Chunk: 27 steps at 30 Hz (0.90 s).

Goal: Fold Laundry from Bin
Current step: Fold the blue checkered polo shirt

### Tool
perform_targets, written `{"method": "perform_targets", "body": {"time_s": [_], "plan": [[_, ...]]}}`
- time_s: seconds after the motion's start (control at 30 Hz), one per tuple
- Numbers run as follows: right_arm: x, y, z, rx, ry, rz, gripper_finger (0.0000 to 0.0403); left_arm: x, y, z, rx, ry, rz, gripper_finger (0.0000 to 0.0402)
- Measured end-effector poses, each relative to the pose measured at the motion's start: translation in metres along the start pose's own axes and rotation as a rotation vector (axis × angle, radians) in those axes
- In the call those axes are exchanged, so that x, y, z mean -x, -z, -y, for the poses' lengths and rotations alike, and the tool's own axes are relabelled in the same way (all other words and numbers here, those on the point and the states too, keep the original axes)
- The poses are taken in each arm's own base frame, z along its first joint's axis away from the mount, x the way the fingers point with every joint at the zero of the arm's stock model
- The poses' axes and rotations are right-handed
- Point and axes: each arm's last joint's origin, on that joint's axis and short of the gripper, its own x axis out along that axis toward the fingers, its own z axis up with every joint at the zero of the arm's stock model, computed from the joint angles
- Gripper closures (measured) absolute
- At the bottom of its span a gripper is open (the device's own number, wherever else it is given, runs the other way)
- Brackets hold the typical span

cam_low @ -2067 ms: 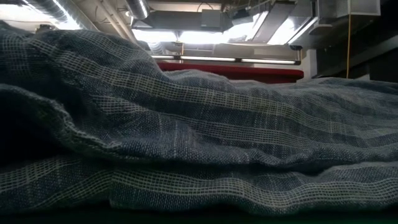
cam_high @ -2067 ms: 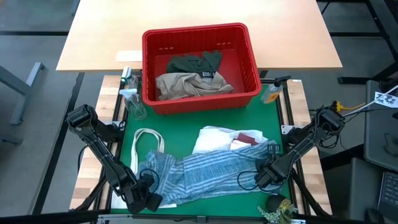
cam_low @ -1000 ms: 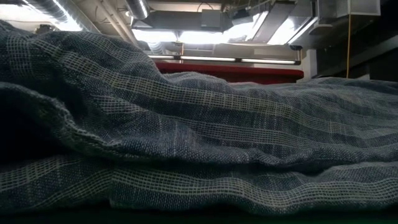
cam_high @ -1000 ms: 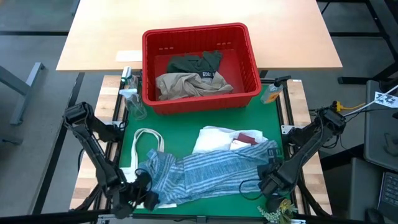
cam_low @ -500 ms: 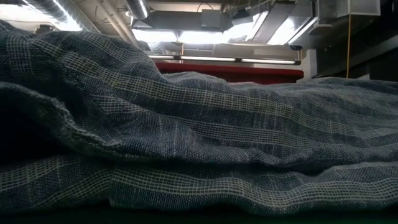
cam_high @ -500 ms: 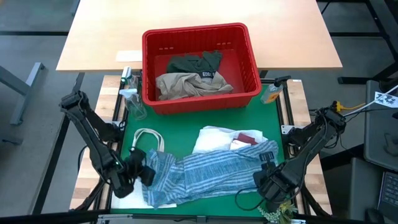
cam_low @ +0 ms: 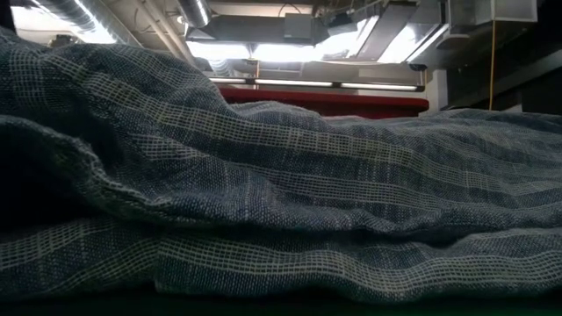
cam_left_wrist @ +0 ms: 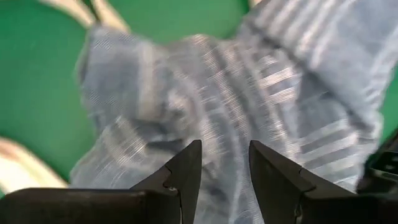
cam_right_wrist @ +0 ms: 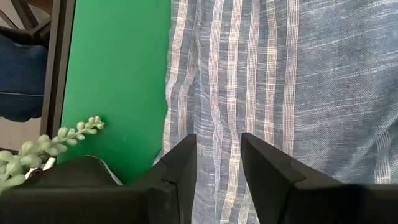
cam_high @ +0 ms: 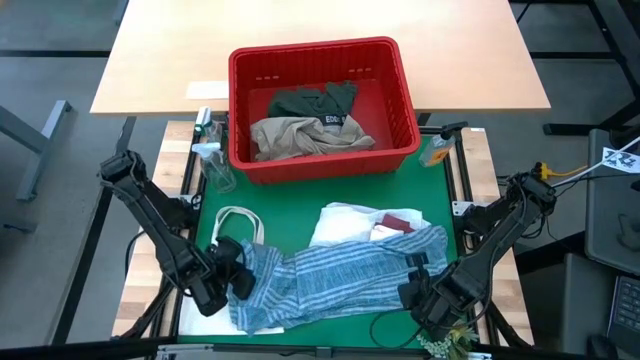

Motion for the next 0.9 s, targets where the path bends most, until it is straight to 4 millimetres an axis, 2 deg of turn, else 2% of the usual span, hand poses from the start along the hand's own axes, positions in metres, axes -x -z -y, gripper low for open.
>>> {"method": "perform_targets", "body": {"time_s": [0.2, 0.5, 0.67, 0.77, 0.9], "plan": [[0.0, 0.0, 0.0, 0.0, -0.001, 0.002, 0.0276, -0.007, 0.003, -0.006, 0.081, -0.098, -0.005, 0.0274], [0.0, -0.001, 0.0, 0.017, 0.005, 0.013, 0.0276, -0.034, 0.003, -0.001, 0.088, -0.186, 0.058, 0.0274], [-0.018, -0.005, 0.008, 0.017, 0.029, 0.072, 0.0276, -0.044, -0.002, 0.001, 0.118, -0.222, 0.048, 0.0279], [-0.036, -0.005, 0.021, -0.028, 0.019, 0.058, 0.0276, -0.045, -0.002, 0.001, 0.136, -0.244, -0.013, 0.0311], [-0.059, 0.003, 0.04, -0.092, 0.022, -0.013, 0.0276, -0.043, 0.004, -0.001, 0.138, -0.283, -0.13, 0.0385]]}}
